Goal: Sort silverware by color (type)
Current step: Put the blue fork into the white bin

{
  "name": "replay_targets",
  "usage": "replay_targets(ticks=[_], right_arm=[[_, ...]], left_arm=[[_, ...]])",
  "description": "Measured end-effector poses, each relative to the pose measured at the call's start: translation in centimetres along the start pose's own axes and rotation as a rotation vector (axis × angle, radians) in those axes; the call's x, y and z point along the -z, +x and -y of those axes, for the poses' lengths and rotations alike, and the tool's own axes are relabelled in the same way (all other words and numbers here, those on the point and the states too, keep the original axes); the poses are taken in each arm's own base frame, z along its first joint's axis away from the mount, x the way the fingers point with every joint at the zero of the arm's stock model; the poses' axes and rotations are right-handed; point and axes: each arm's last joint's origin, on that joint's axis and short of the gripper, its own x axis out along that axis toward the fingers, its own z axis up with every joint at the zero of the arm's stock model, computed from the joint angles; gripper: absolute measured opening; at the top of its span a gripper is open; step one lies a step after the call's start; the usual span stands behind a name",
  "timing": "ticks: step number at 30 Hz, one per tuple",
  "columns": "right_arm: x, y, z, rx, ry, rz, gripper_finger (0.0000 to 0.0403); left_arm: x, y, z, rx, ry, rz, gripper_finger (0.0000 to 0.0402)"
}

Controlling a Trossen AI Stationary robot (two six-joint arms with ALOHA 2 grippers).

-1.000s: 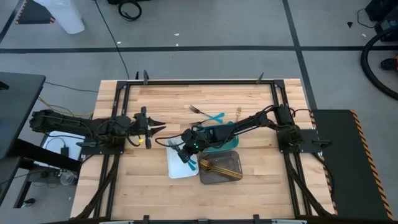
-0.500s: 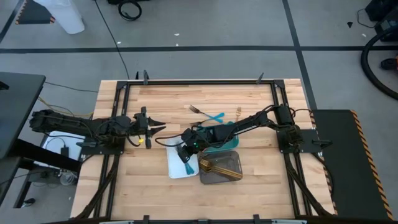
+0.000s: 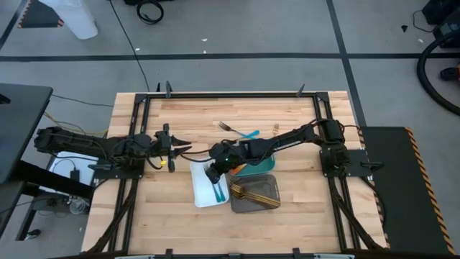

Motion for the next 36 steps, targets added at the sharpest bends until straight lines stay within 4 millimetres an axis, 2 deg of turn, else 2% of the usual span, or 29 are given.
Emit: replay_targets(ticks=[6, 13, 18, 25, 36], right_arm=[[-1.0, -2.6, -0.7, 0.069, -0.075, 0.058, 0.0066], [-1.9, -5.0, -0.1, 0.250, -0.200, 0.097, 0.0066], [-2.7, -6.3, 0.9, 0.391, -0.367, 0.098, 0.0066], [-3.8, -7.0, 2.9, 0.547, -0.560, 0.049, 0.0066], [-5.5, -7.9, 5.9, 0.610, -0.536, -0.026, 0.0066]], left_arm=[[0.0, 0.0, 0.0, 0.001, -0.001, -0.003, 0.0071], [0.0, 0.0, 0.0, 0.002, -0.018, -0.001, 0.0071], [0.0, 0.0, 0.0, 0.002, -0.034, -0.001, 0.0071], [0.2, 0.0, 0.0, 0.000, -0.101, -0.020, 0.0071], [0.5, 0.0, 0.0, -0.004, -0.190, -0.054, 0.0071]])
